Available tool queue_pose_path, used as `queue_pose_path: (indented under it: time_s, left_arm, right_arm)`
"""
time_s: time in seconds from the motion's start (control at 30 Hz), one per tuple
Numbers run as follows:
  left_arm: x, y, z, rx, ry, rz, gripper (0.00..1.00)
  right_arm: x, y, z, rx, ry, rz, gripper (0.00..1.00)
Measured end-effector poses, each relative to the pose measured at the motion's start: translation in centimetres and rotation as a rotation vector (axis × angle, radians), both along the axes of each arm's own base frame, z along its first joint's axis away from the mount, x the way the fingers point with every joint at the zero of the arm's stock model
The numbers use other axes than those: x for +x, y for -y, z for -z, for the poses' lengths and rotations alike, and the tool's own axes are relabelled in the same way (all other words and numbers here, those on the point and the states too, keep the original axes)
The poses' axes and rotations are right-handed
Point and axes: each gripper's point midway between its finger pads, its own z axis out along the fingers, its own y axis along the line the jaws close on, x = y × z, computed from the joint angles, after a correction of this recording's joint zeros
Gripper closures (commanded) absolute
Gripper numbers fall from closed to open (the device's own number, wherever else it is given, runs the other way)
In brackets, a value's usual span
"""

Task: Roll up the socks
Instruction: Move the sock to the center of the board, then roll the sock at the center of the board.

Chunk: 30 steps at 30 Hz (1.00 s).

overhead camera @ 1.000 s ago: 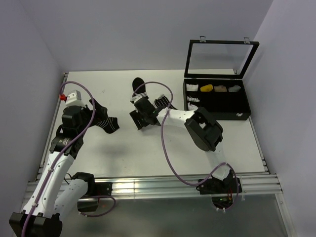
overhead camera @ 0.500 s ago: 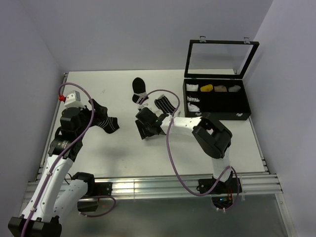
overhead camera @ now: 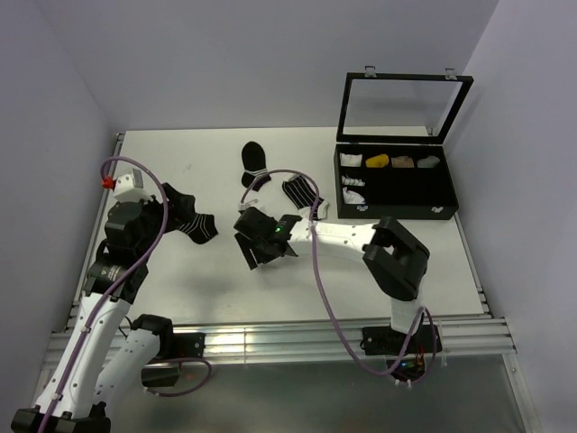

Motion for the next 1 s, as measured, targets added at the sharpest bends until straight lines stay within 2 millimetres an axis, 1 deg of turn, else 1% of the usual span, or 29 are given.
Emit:
queue_pose_path:
  time_s: [0.07,0.13,0.2,0.23,0.3,0.4,0.47,0.63,0.9,1.0]
  left_arm:
    - [-0.1,-0.1,-0.2,0.000,0.006,-0.007,0.01]
    - [-0.1,-0.2,-0.2,-0.001,0.008,-0.010,0.01]
    - [-0.1,0.0,-0.2,0.000,0.006,-0.008,0.00]
    - [-0.1,0.0,-0.1,0.002,0.004,-0.008,0.01]
    - [-0.2,0.1,0.2,0.007,-0.006,-0.009,0.00]
    - [0.0,0.1,0.7,0.015,-0.027,-0.012,0.00]
    - [0.1,0.1,1.0,0.019,-0.037,-0.014,0.00]
    - [0.0,-0.2,1.4,0.028,-0.052,-0.031,0.01]
    - [-0.1,-0.7,0.9,0.029,-0.033,-0.054,0.00]
    - [-0.1,-0.8,0.9,0.029,-0.034,-0.056,0.00]
  right_arm:
    - [-0.4,-0.2,-1.8,0.021,0.032,-0.054,0.29]
    - [-0.6,-0.3,-3.6,0.043,0.078,-0.113,0.34]
    - [-0.9,-0.1,-4.6,0.048,0.113,-0.161,0.38]
    - [-1.2,0.0,-4.8,0.047,0.127,-0.187,0.39]
    - [-1.9,0.5,-4.3,0.026,0.142,-0.241,0.39]
    - [-2.7,1.3,-3.0,-0.021,0.142,-0.311,0.39]
    - [-2.9,1.5,-2.6,-0.042,0.145,-0.350,0.38]
    - [-2.4,0.8,-2.1,-0.077,0.174,-0.429,0.38]
    - [-1.6,0.3,0.5,-0.166,0.177,-0.525,0.38]
    - [-1.5,0.0,0.6,-0.168,0.176,-0.551,0.39]
